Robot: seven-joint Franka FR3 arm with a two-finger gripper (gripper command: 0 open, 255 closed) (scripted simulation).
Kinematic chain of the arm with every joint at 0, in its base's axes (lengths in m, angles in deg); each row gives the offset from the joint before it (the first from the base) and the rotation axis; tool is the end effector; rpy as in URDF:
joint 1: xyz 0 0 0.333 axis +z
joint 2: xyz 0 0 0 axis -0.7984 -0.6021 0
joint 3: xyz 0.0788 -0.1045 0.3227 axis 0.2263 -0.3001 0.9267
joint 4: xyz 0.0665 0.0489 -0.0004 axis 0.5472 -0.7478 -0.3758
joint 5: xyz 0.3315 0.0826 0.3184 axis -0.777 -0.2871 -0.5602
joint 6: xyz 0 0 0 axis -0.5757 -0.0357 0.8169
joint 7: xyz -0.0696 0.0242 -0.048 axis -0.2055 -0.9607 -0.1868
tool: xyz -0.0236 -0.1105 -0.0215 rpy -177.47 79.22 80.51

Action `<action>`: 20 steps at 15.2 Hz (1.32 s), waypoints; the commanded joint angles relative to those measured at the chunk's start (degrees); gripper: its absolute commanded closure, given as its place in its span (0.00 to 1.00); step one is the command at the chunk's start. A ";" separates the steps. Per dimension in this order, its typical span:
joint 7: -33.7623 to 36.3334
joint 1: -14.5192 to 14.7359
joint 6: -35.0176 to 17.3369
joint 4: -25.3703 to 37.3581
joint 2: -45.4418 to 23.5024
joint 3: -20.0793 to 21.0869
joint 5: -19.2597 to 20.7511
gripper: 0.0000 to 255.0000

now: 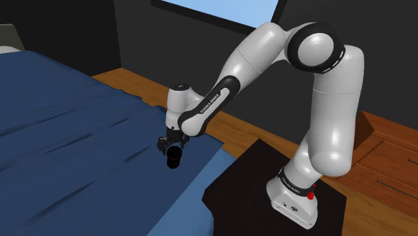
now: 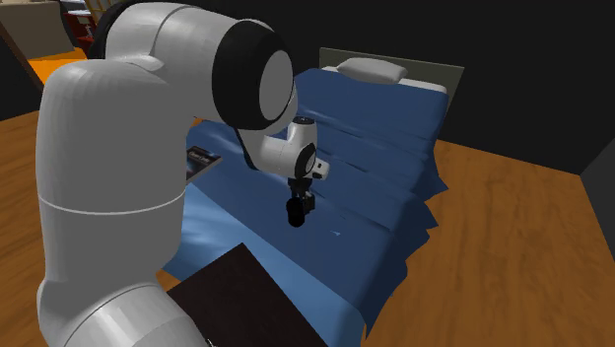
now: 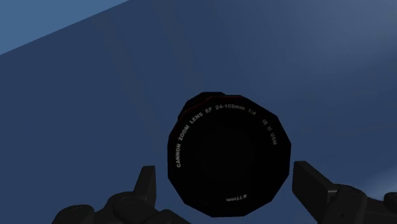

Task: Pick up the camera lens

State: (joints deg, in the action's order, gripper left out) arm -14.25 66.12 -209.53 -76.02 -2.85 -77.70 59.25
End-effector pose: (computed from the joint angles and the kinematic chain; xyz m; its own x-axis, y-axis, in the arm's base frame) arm 0.5307 0.2537 0.1283 0.9750 -0.2199 -0.0313 -0.2206 -0.9751 -0.0231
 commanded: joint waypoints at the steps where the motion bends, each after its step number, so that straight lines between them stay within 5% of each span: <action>1: 0.12 0.12 -0.55 0.10 -0.60 -0.17 0.20 0.00; 2: 0.06 0.07 -0.48 0.05 -0.48 -0.14 0.16 1.00; 11: 0.12 0.13 -0.54 0.10 -0.60 -0.17 0.20 1.00; 20: -1.23 -1.09 5.08 -0.62 5.82 1.44 -1.97 1.00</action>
State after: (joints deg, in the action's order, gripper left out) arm -15.37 65.11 -205.21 -76.85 2.42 -76.41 57.50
